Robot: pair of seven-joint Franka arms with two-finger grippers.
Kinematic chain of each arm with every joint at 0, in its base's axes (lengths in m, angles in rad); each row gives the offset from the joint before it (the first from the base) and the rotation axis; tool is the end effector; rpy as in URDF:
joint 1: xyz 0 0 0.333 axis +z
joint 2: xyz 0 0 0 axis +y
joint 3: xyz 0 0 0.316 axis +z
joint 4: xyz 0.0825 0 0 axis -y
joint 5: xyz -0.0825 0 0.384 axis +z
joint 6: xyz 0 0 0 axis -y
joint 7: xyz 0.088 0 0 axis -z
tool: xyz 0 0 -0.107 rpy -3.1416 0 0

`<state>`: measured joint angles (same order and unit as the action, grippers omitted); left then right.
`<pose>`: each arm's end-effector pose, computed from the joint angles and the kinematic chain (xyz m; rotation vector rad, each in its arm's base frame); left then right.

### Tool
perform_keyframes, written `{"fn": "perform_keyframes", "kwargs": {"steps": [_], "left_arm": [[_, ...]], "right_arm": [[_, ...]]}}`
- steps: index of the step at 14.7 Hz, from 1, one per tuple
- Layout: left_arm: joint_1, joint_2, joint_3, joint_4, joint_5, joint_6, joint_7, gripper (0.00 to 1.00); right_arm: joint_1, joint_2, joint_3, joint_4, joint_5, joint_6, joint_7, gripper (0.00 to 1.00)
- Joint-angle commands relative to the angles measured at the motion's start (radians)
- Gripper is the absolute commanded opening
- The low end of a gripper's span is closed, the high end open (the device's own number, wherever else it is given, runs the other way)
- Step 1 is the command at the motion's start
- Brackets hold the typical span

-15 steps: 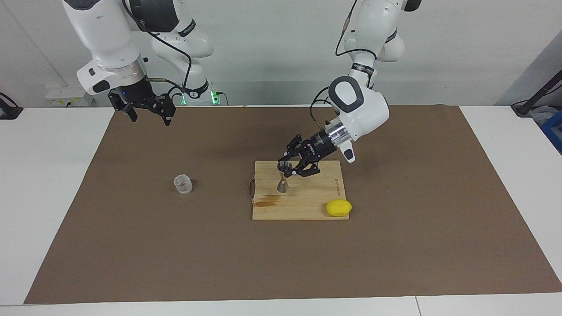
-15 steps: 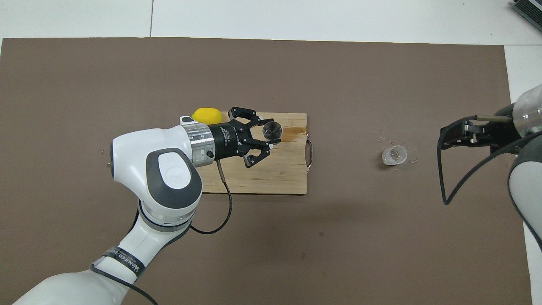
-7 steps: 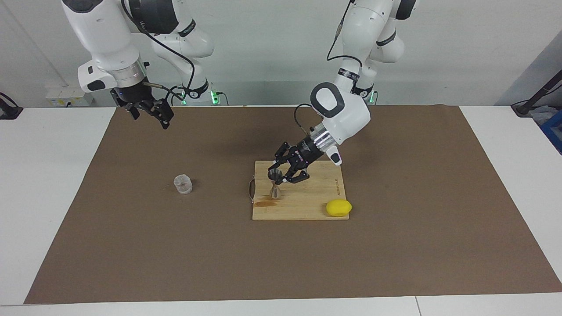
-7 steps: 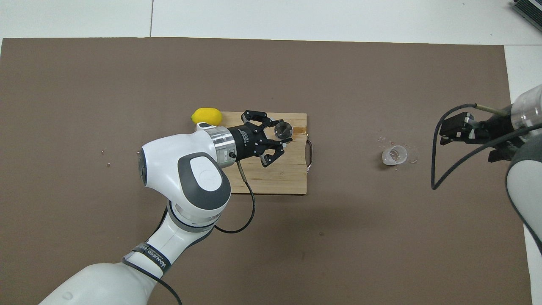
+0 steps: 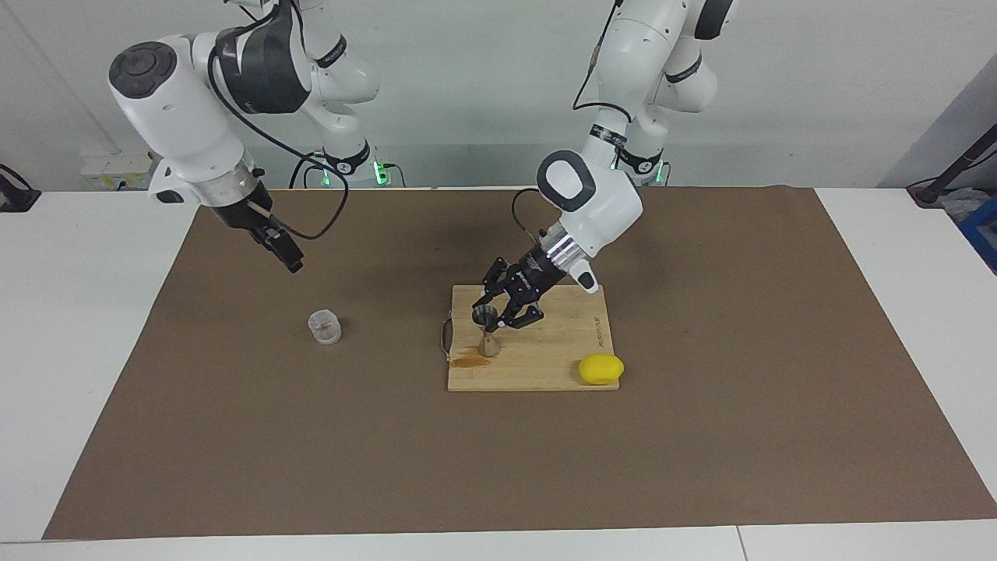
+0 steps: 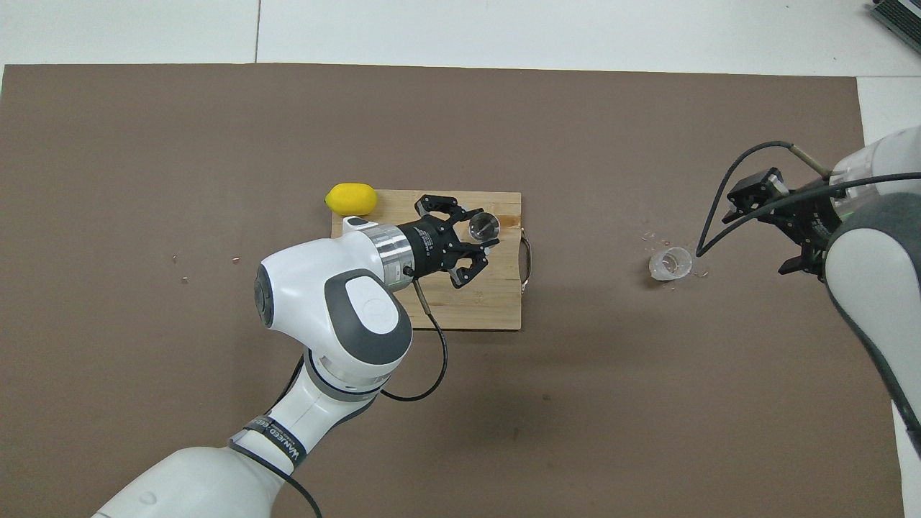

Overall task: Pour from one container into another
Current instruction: 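Release the metal cup while the right gripper reaches the clear cup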

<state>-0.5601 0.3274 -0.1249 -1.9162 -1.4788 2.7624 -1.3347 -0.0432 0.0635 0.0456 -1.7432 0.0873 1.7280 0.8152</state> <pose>0.5228 -0.3665 0.3515 1.2613 1.9015 -0.6553 0.5744 0.0088 0.5204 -2.8252 1.2445 0.1659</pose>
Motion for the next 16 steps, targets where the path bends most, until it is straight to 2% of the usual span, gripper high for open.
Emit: {"fn": "perform_keyframes", "kwargs": {"steps": [1,2,3,7,10,12,14,16], "left_arm": [[-0.032,0.012,0.016,0.017,-0.021,0.043,-0.006,0.0],[-0.032,0.012,0.016,0.014,-0.021,0.043,-0.006,0.09],[-0.035,0.012,0.014,0.014,-0.021,0.048,-0.006,0.99],[-0.053,0.005,0.016,0.002,-0.017,0.045,-0.004,1.0],[-0.073,-0.051,0.017,-0.024,-0.017,0.008,-0.014,1.0],[-0.055,-0.115,0.024,-0.064,-0.012,-0.077,-0.014,1.0],[0.017,-0.149,0.03,-0.076,0.0,-0.202,-0.014,1.0],[0.072,-0.165,0.03,-0.07,0.11,-0.317,-0.014,1.0]], "right_arm": [[-0.062,0.077,0.008,-0.013,0.086,0.057,0.097,1.0],[-0.079,0.105,0.008,-0.013,0.118,0.071,0.12,1.0],[-0.09,0.128,0.008,-0.013,0.149,0.087,0.14,1.0],[-0.124,0.176,0.008,-0.057,0.236,0.192,0.263,1.0],[-0.149,0.185,0.008,-0.146,0.331,0.272,0.262,1.0],[-0.15,0.185,0.008,-0.197,0.371,0.295,0.246,1.0],[-0.159,0.19,0.008,-0.214,0.406,0.301,0.231,1.0],[-0.181,0.199,0.008,-0.231,0.419,0.304,0.15,1.0]]}}
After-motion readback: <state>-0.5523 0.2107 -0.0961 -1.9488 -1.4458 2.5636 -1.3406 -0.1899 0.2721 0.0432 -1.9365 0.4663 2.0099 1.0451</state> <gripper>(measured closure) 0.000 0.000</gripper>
